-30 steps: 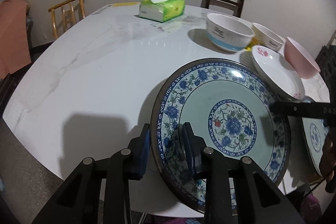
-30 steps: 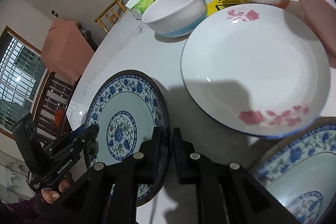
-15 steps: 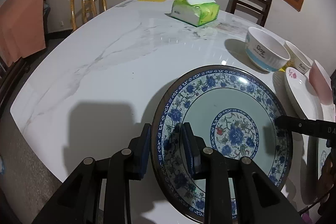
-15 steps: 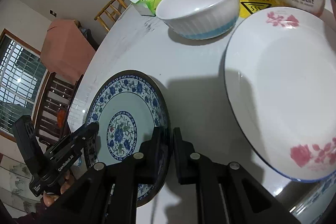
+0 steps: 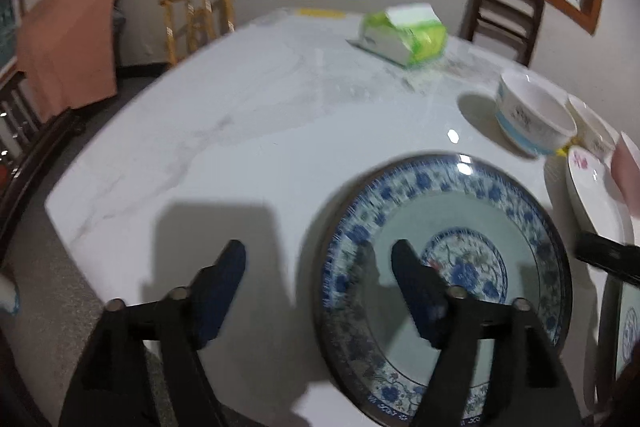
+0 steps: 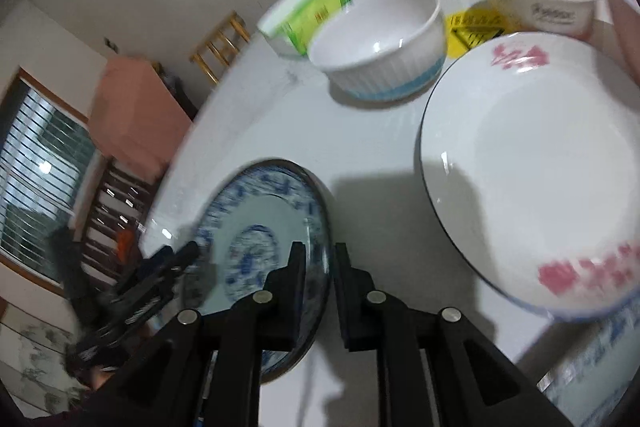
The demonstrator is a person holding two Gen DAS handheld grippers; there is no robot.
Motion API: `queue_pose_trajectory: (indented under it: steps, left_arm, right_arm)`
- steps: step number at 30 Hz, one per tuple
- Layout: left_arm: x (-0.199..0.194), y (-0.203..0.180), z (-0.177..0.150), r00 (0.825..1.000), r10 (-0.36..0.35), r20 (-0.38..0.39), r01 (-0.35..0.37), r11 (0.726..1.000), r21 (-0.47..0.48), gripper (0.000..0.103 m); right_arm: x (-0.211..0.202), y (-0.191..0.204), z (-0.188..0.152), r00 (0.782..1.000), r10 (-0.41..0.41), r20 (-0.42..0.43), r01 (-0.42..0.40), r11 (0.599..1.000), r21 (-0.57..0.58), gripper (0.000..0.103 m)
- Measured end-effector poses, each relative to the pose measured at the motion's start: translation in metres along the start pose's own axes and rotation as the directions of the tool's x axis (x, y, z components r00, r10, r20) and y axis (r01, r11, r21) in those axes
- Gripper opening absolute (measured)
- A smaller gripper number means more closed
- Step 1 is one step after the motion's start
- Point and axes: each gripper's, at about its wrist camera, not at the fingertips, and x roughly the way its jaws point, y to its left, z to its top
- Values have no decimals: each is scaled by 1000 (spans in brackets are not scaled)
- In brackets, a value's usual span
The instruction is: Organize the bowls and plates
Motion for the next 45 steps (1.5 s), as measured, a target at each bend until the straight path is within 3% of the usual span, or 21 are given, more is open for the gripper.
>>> queue_pose_trajectory:
  steps: [4,6,10,12,13,16,18,20,24,28,34,38,41,45]
  left_arm:
    - [-18,-1,-2,998,10,62,-10,1000,1,73]
    - [-32,-7,-5,996,-33,82,33,999,8,73]
    - [-64,-42,-15,984,-158,84,148,983,109,76]
    - [-75,-67,-19,968,-246,52,234,957,173,86]
    - [-82,-86,-22,952,-305,16,294,930,219,88]
    - [-94,-135,-31,918,-392,-57,389,864,321,89]
    - [-93,-165,-36,903,-415,-112,426,828,364,89]
    - [-84,-187,-39,883,-437,-175,470,810,351,89]
    - [-58,-215,-46,858,-420,-295,502,807,311,88]
    - [-46,-228,-51,831,-421,-363,526,806,272,87]
    - [-38,-234,-61,815,-417,-403,541,797,269,83]
    - [-29,-235,-63,793,-420,-442,553,800,231,78]
    - [-30,-237,-63,804,-414,-428,543,803,244,78]
    - [-32,-242,-65,802,-420,-424,550,796,253,77]
  right_arm:
    - [-61,0,-26,996,46,73,-45,999,-16,16]
    - [-97,-6,-44,993,42,107,-39,999,-25,16]
    - [-180,-28,-74,977,-75,199,84,996,-38,26]
    - [-219,-49,-88,959,-168,226,175,984,-12,35]
    - [-234,-61,-94,954,-194,228,198,980,6,36]
    - [-266,-105,-108,942,-253,222,231,965,121,37]
    - [-273,-128,-115,951,-220,219,180,966,188,39]
    - [-271,-143,-120,958,-184,221,132,964,231,39]
    - [-257,-171,-120,969,-85,233,16,959,281,39]
    - [-243,-189,-120,970,-15,244,-65,946,316,39]
    - [-231,-210,-121,969,43,243,-131,925,358,39]
    - [-224,-219,-122,967,59,247,-152,913,379,38]
    - [-219,-219,-120,970,51,238,-139,919,368,37]
    - [-210,-213,-114,975,66,211,-138,927,349,37]
